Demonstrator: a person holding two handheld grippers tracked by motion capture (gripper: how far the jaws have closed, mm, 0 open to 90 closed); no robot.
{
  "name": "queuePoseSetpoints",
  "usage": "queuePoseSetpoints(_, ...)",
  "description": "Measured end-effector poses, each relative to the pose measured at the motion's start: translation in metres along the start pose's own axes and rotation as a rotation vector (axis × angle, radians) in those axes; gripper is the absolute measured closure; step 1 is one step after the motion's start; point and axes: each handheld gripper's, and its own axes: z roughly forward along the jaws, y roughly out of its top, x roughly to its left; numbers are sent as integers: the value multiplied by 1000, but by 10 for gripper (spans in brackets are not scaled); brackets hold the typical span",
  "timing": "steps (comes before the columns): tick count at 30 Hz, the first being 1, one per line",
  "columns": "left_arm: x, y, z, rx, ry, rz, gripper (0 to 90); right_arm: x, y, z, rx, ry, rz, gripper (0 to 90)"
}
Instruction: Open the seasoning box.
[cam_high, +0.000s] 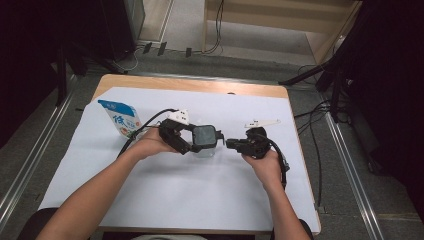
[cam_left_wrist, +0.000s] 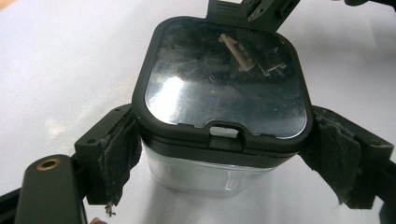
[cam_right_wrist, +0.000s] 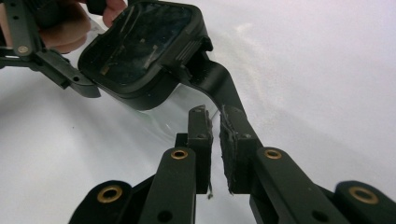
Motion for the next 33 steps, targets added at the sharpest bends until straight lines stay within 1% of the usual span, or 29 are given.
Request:
queuePoseSetpoints(1,0,0,0,-4,-4,2,162,0,0,0,0,-2,0,845)
queuePoseSetpoints(2,0,1,-1,-8,4,2,163,-1,0,0,-2,-2,1,846)
queuePoseSetpoints(3,0,1,-2,-2,3,5,164,-1,0,-1,-3,-3,2,850)
queuePoseSetpoints(7,-2,3,-2,-5,10,6,166,-2,0,-1,-4,-2,4,858)
queuePoseSetpoints(11,-3,4,-4,-16,13,10,167,-2,0,-1,-3,-1,3,859)
queuePoseSetpoints(15,-4,5,-6,-17,20,11,168,-2,0,-1,-5,-2,3,862)
queuePoseSetpoints(18,-4,6,-8,-21,12,-1,167,-2,0,-1,-5,-2,7,862)
queuePoseSetpoints(19,-3,7,-8,-17,6,0,168,-2,0,-1,-7,-1,6,861)
queuePoseSetpoints(23,-3,8,-10,-20,7,2,167,-3,0,-1,-10,0,7,861)
queuePoseSetpoints(25,-4,9,-12,-29,6,-3,167,-3,0,-1,-11,2,11,874)
queuePoseSetpoints(27,-4,10,-14,-27,6,1,169,-4,1,1,-16,-1,10,890)
queuePoseSetpoints(29,-3,10,-15,-25,2,0,172,-5,1,2,-20,-4,32,900)
queuePoseSetpoints(30,-3,10,-16,-28,7,-2,175,-5,2,3,-21,-7,32,900)
queuePoseSetpoints(33,-3,11,-20,-43,1,-14,189,-5,5,7,-30,-23,18,900)
